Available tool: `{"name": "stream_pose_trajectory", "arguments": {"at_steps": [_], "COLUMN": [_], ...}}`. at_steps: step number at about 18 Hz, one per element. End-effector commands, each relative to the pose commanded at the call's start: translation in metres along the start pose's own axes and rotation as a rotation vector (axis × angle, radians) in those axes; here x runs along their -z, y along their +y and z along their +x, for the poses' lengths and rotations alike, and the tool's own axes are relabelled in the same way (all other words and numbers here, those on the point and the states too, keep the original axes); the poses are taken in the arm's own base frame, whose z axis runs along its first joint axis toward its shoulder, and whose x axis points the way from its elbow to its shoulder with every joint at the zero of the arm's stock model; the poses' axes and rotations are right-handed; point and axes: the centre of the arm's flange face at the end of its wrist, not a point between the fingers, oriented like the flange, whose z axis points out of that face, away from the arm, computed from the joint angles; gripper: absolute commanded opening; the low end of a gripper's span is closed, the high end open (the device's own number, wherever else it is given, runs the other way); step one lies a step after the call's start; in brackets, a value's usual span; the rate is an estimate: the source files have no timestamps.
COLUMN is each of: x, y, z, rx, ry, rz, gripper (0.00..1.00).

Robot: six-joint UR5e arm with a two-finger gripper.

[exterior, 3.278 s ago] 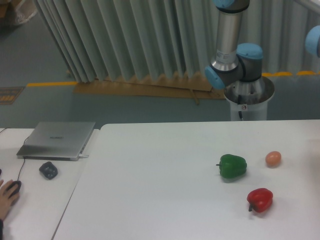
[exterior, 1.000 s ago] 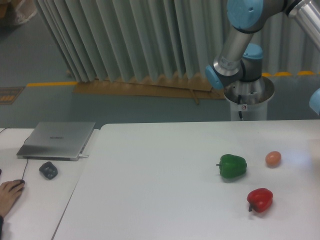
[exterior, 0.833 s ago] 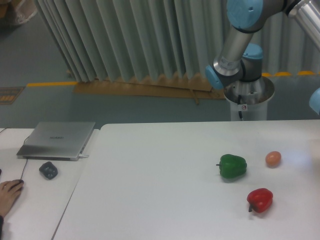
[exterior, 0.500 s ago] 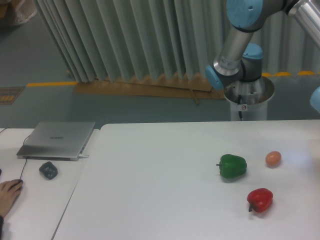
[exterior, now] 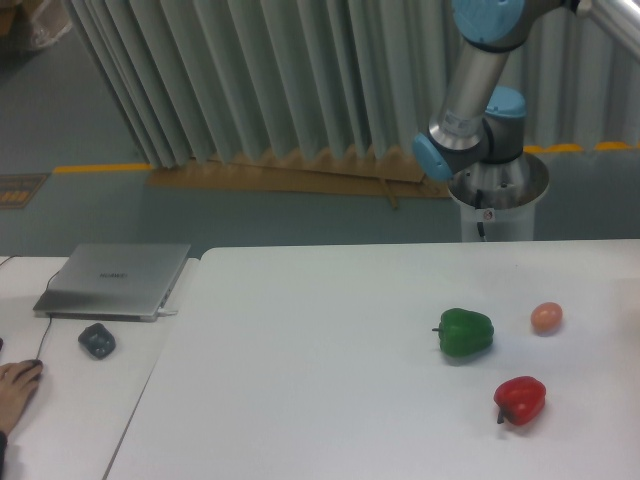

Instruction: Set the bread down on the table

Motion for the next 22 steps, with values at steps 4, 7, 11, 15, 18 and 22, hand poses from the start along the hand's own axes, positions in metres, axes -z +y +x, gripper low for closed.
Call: {"name": "stream_pose_trajectory", "arguments": {"at_steps": [4, 7, 11, 15, 18, 22], "x": [0.053, 0.056, 0.031, -0.001, -0.019, -0.040], "y": [-0.061, -0.142, -0.213, -0.222, -0.217, -0.210], "z": [0.006, 0.007, 0.001, -0.008, -0.014, -0.022], "rx": [0.213, 0.267, 0.281, 0.270, 0.261, 0.255], "ry": [-0.117, -0.090, -0.083, -0.060, -0.050, -0.043], "rz": [0.234, 0.230, 0.088, -0.013, -0.074, -0.126], "gripper": [0.10, 0.10, 0.11, 0.11, 0.11, 0.32]}}
